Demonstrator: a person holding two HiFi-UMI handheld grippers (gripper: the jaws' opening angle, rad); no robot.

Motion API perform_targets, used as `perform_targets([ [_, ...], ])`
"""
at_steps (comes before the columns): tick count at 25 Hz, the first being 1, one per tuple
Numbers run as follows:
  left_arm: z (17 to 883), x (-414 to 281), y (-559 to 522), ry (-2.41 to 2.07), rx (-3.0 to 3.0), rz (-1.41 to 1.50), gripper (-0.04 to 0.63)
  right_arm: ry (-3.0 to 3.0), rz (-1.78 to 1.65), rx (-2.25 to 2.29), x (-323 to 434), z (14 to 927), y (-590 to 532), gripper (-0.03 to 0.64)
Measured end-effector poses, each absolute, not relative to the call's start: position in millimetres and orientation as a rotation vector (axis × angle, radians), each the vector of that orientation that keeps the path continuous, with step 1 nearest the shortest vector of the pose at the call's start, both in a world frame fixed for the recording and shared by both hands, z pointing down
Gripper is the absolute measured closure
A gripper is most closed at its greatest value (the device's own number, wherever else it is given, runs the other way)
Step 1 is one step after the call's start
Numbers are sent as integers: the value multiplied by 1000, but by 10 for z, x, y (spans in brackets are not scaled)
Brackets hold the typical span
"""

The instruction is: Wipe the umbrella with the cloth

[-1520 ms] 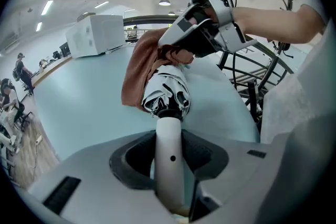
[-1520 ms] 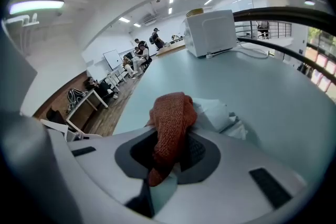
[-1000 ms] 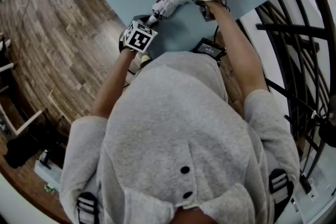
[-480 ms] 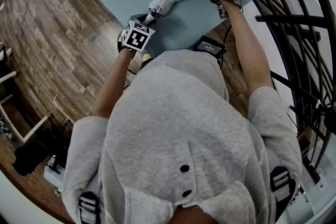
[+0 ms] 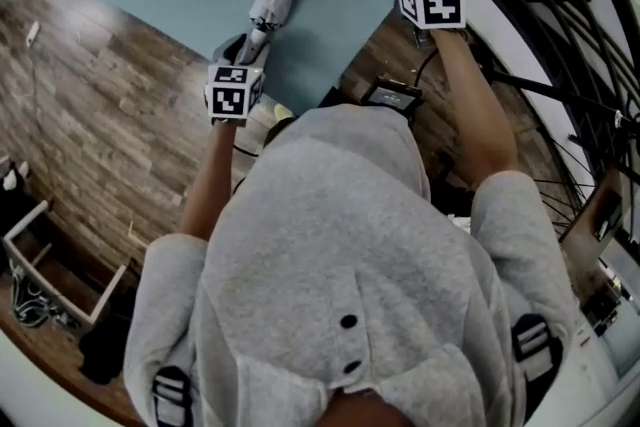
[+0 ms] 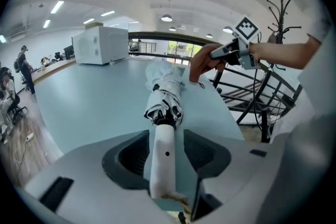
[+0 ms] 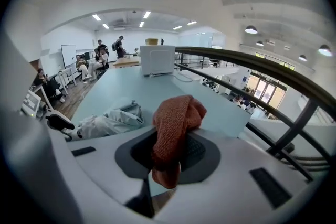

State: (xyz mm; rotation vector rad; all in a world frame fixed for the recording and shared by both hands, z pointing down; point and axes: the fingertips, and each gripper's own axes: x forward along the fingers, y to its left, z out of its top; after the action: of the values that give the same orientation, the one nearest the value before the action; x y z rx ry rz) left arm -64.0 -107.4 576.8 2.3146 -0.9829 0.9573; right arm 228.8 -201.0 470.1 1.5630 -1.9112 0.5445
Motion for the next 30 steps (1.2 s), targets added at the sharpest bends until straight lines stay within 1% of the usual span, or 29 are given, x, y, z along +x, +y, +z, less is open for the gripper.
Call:
perform_targets([
  [5, 5287, -740, -990, -1008, 2403, 737, 399, -1966, 455, 1731, 2190, 4142, -1417, 543],
  [11, 4341, -824, -586, -951, 2596, 419, 402, -1979, 369, 1931, 1793, 3484, -558, 543],
  [12, 4196, -866, -485, -956, 2627, 386, 414, -1980, 358, 1955, 1702, 3394, -391, 543],
  [14, 3963, -1000, -265, -1014, 2674, 354, 534, -1985, 333, 1986, 1505, 3259, -42, 543],
  [15, 3877, -1077, -150, -1044, 2689, 349, 569, -1991, 325, 1996, 1402, 3211, 126, 543],
  [16, 3803, -1151, -42, -1064, 2699, 344, 578, -1998, 320, 2008, 1301, 3170, 278, 543],
  [23, 3385, -1526, 457, -1050, 2762, 257, 580, -1983, 358, 2075, 804, 3000, 1033, 543],
  [30, 3024, -1452, 829, -1067, 2816, 187, 580, -1969, 286, 2054, 723, 2774, 1539, 543],
])
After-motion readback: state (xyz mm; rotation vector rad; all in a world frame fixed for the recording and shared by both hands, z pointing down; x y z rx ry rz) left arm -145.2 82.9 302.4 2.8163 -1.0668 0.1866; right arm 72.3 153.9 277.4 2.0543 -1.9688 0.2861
